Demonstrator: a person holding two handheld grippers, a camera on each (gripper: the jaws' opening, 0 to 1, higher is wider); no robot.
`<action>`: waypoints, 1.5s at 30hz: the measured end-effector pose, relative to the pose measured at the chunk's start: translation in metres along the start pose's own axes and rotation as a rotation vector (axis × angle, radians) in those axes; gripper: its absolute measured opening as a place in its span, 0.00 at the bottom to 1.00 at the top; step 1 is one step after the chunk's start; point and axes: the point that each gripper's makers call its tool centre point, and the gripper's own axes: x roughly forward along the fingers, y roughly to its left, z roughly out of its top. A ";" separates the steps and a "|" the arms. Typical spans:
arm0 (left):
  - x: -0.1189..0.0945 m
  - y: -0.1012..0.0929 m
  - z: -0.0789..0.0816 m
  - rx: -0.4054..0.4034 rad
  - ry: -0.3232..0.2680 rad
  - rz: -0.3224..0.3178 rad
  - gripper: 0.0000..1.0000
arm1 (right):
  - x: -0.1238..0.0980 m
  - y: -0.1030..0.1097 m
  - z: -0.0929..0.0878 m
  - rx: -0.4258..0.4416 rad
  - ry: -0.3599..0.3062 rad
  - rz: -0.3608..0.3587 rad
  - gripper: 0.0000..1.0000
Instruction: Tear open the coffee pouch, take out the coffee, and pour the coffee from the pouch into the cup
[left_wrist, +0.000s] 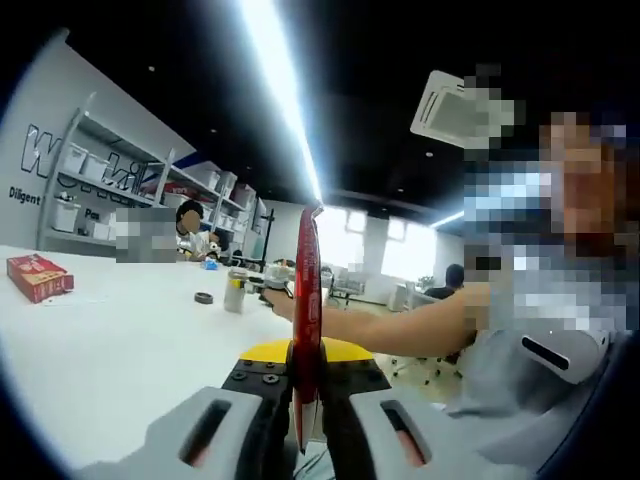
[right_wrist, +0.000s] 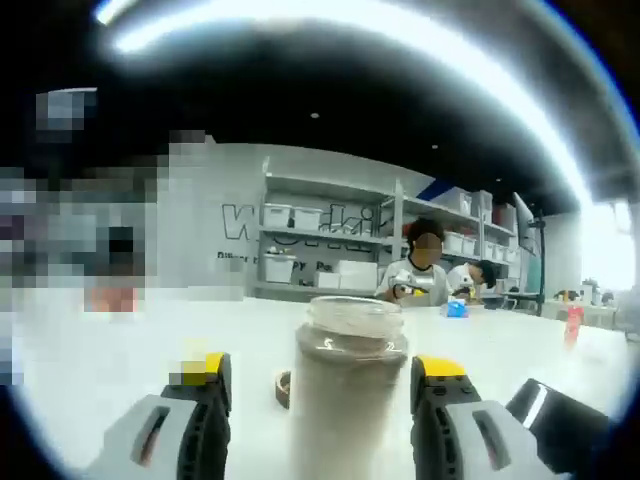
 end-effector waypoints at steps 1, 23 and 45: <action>-0.001 0.002 0.000 -0.001 0.000 0.004 0.12 | 0.004 -0.001 0.000 0.001 -0.003 0.003 0.74; 0.015 0.024 -0.022 -0.060 0.043 0.020 0.12 | 0.013 -0.019 -0.011 0.044 -0.023 0.028 0.54; -0.014 0.021 -0.004 -0.013 0.002 0.074 0.12 | -0.074 0.147 0.008 0.062 -0.045 0.441 0.54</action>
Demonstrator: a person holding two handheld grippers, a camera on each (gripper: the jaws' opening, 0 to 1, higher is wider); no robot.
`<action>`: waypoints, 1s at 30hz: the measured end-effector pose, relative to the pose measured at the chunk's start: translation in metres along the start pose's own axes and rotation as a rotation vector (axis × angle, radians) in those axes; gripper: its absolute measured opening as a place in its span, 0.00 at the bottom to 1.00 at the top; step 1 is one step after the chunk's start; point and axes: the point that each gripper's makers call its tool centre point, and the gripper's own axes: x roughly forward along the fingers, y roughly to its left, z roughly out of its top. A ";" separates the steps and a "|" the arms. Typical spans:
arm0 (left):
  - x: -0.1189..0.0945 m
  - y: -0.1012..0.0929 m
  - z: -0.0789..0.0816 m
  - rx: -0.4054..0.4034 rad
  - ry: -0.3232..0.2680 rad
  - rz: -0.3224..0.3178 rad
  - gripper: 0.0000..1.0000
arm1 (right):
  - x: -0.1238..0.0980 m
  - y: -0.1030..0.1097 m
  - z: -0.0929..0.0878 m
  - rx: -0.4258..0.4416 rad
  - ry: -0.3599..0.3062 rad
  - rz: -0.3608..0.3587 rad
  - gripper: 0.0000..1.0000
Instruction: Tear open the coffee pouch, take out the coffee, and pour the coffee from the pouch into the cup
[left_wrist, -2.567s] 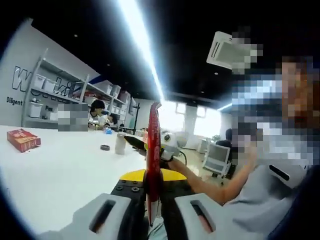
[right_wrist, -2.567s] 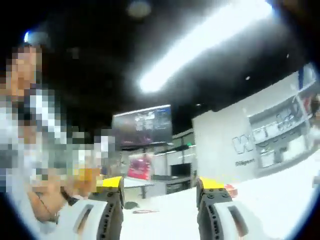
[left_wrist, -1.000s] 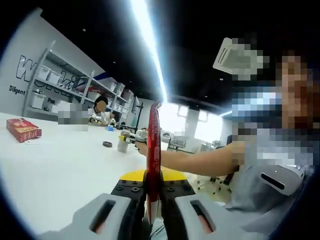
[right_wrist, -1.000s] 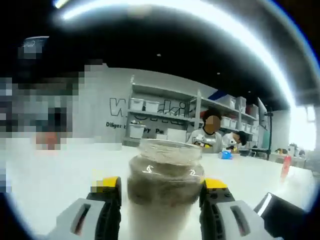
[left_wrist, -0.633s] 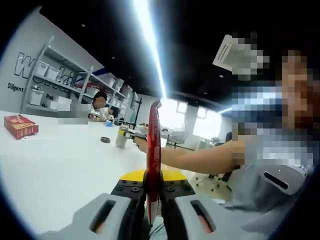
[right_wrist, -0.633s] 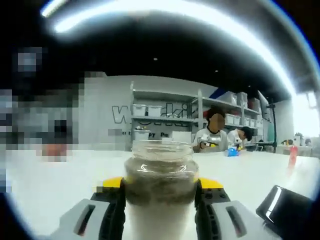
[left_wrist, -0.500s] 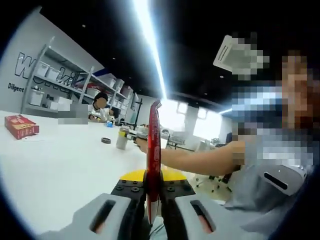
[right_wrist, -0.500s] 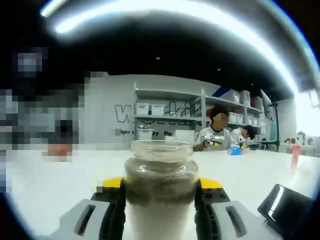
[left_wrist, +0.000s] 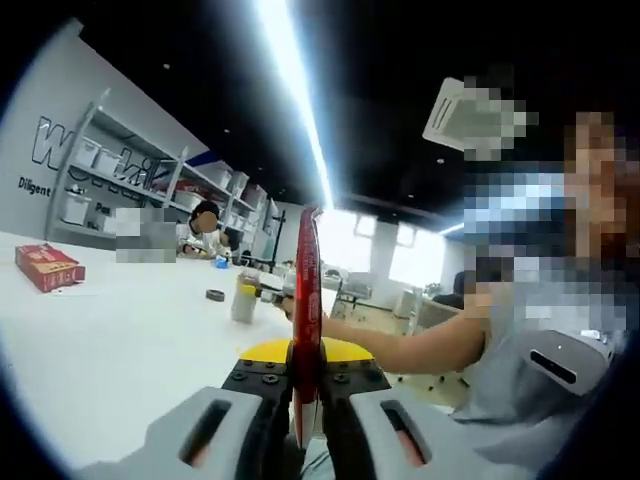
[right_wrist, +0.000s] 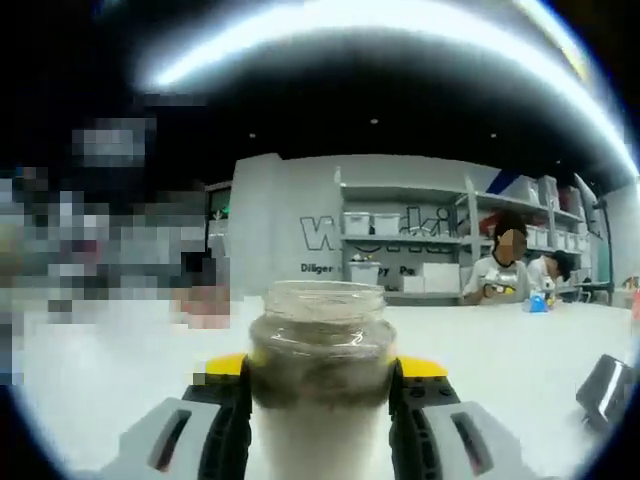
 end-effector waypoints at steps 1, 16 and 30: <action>-0.003 0.004 -0.003 0.010 0.018 0.027 0.12 | 0.002 0.020 0.000 0.002 0.005 0.043 0.54; -0.012 0.008 0.001 0.031 0.008 0.035 0.12 | 0.005 0.249 0.012 0.026 -0.063 0.400 0.54; -0.017 0.014 0.001 0.043 0.018 0.067 0.12 | -0.005 0.373 0.021 0.045 -0.086 0.577 0.54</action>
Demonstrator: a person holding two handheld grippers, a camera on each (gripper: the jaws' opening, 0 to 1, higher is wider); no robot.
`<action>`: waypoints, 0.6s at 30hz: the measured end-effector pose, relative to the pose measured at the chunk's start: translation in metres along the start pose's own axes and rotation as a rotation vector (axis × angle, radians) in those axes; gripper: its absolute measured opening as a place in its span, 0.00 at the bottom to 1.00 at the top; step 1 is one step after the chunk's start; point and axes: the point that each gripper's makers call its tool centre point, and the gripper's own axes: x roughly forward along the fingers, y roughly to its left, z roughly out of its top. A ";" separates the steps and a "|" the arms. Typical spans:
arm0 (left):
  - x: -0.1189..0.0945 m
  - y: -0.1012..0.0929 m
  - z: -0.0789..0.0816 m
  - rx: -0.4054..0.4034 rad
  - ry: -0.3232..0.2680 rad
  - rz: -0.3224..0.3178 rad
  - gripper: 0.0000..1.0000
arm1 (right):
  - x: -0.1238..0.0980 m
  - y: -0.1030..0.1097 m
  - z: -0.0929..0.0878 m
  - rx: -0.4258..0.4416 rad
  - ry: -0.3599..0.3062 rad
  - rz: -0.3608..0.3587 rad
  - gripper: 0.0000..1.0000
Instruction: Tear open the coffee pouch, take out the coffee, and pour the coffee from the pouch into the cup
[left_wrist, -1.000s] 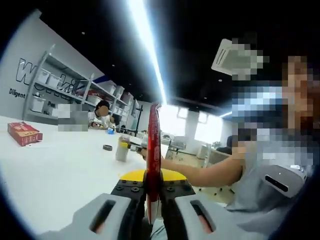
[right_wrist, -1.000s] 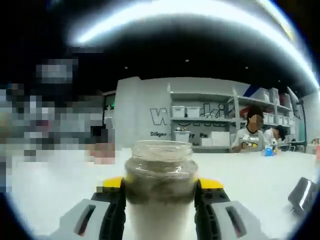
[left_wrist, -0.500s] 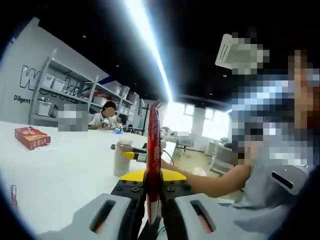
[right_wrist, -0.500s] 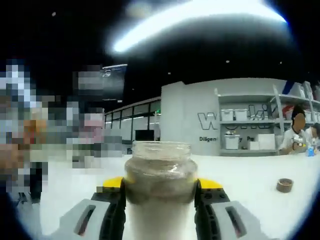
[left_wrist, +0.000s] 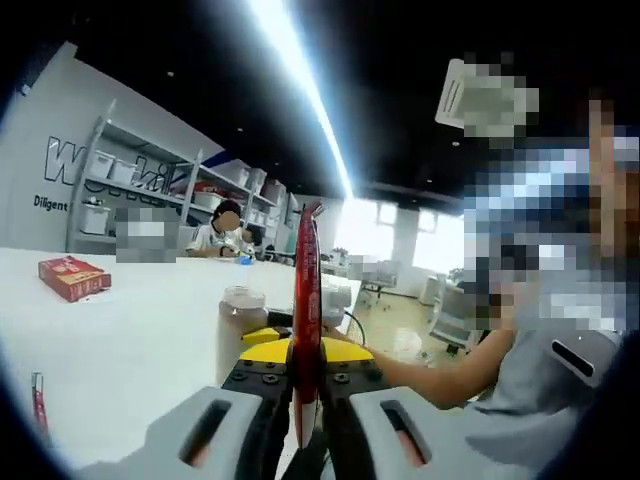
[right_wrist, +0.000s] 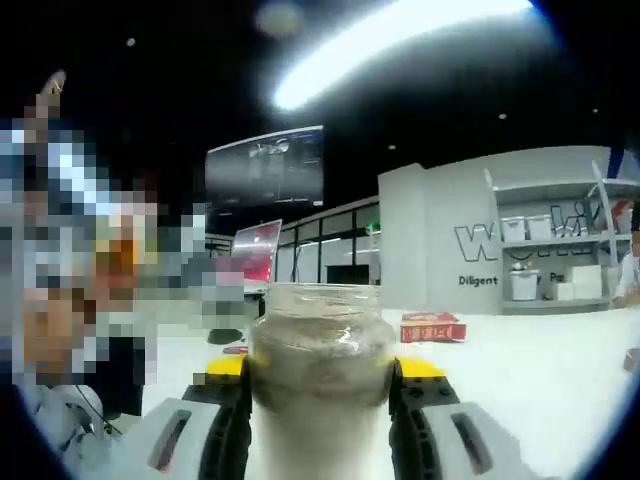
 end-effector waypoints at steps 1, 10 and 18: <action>-0.001 0.000 0.000 -0.001 -0.002 0.001 0.12 | 0.002 0.004 0.000 0.000 -0.001 0.005 0.54; -0.002 -0.001 0.002 0.003 -0.006 0.003 0.12 | 0.014 0.034 0.002 -0.001 0.019 0.008 0.54; 0.002 -0.004 0.001 0.008 0.006 -0.004 0.12 | 0.024 0.049 0.001 -0.004 0.032 0.023 0.54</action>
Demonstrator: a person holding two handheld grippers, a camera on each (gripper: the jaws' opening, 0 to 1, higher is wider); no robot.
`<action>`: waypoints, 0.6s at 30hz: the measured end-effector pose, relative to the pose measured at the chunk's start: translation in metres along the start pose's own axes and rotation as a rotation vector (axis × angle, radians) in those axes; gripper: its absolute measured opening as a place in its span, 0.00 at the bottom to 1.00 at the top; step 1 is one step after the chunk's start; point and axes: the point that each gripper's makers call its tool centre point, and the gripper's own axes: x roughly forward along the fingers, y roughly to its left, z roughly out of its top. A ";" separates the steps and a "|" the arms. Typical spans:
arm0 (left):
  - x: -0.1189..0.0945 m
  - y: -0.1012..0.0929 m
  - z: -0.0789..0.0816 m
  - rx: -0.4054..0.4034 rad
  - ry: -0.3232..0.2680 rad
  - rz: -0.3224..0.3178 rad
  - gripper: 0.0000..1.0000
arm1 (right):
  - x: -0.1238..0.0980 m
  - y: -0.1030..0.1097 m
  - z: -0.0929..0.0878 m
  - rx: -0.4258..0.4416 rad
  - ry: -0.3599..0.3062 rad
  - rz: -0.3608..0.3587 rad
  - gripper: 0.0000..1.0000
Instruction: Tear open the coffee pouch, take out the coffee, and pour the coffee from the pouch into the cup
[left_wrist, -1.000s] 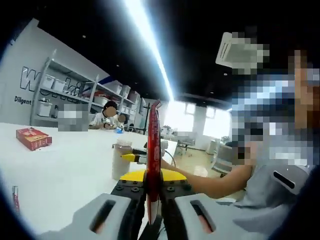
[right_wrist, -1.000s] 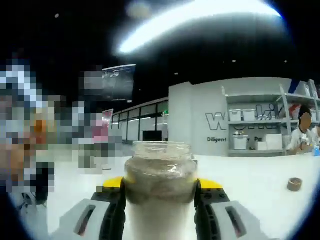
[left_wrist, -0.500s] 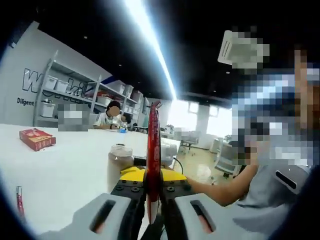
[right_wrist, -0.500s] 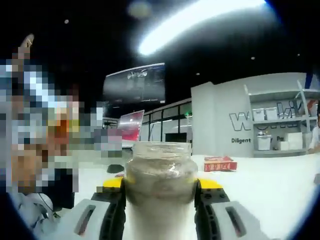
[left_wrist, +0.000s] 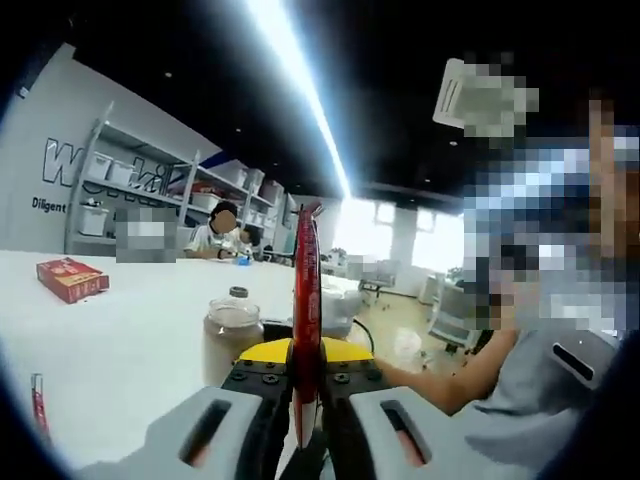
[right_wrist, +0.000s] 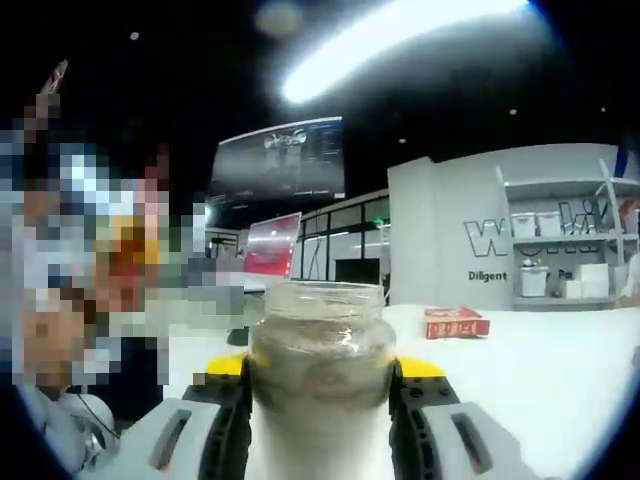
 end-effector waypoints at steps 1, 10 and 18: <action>0.000 0.000 0.000 0.000 0.001 0.002 0.12 | 0.001 0.003 0.000 -0.002 0.001 0.001 0.54; 0.001 -0.004 -0.001 0.005 0.004 -0.002 0.12 | 0.007 0.011 0.000 0.002 0.011 0.021 0.54; -0.002 -0.004 0.000 0.003 -0.002 0.000 0.12 | 0.015 0.015 0.000 -0.001 0.016 0.033 0.54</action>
